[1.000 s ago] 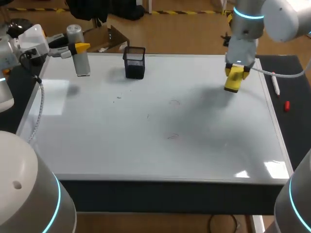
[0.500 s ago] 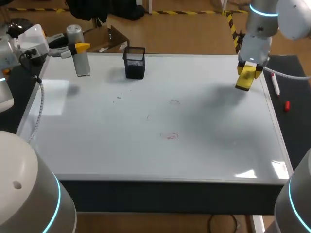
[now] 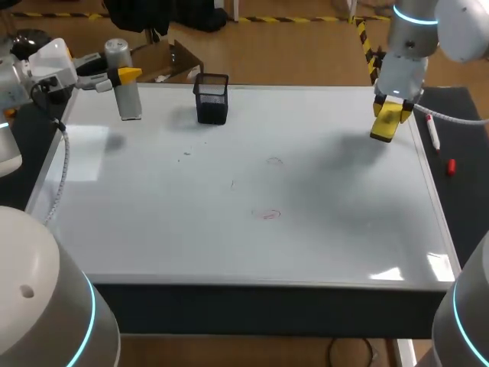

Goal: Pick up the inspection probe, press it on each red-marked spot on the whiteboard one by one, put down the probe, pick up the eraser, and wipe off all the red marks.

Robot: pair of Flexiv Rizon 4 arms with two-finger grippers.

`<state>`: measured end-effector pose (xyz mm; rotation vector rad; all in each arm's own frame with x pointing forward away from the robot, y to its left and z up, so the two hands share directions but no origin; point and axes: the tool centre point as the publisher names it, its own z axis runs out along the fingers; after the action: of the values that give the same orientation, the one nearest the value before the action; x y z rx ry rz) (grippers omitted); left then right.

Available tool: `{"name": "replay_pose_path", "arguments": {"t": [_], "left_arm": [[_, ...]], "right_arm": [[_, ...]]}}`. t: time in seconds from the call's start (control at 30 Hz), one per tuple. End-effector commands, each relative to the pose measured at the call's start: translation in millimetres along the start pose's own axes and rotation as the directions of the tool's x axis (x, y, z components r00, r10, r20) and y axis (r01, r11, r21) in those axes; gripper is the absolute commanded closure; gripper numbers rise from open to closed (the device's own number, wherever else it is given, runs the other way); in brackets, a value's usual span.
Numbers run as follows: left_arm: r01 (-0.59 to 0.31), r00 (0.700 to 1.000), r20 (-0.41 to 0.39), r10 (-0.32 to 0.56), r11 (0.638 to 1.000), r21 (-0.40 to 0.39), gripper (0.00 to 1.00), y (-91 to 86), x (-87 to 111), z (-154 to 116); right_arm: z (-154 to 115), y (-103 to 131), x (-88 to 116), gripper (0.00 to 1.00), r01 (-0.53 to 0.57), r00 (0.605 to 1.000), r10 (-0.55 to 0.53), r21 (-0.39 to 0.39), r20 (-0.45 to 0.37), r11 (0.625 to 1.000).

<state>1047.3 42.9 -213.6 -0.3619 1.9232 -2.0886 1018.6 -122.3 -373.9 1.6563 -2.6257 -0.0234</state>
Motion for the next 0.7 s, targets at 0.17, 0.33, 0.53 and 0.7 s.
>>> {"name": "replay_pose_path", "arguments": {"t": [0.17,0.33,0.53,0.7], "left_arm": [[-0.002,1.0,0.003,0.002,1.0,0.001,1.0,-0.9,1.1,0],[-0.022,1.0,-0.006,0.022,1.0,0.008,1.0,-6.6,10.6,5],[-0.032,0.999,-0.027,0.032,0.999,0.018,1.0,-11.3,35.7,11],[-0.033,0.995,-0.095,0.036,0.999,0.038,1.0,-15.3,67.3,28]], "right_arm": [[-1,-1,0,1.0,0.002,1.0,-0.002,-0.001,-0.003,1.0],[-1,-1,0,1.0,0.002,1.0,-0.002,-0.001,-0.003,1.0],[-1,-1,0,1.0,0.002,1.0,-0.002,-0.001,-0.003,1.0],[-1,-1,0,1.0,0.002,1.0,-0.002,-0.001,-0.003,1.0]]}}
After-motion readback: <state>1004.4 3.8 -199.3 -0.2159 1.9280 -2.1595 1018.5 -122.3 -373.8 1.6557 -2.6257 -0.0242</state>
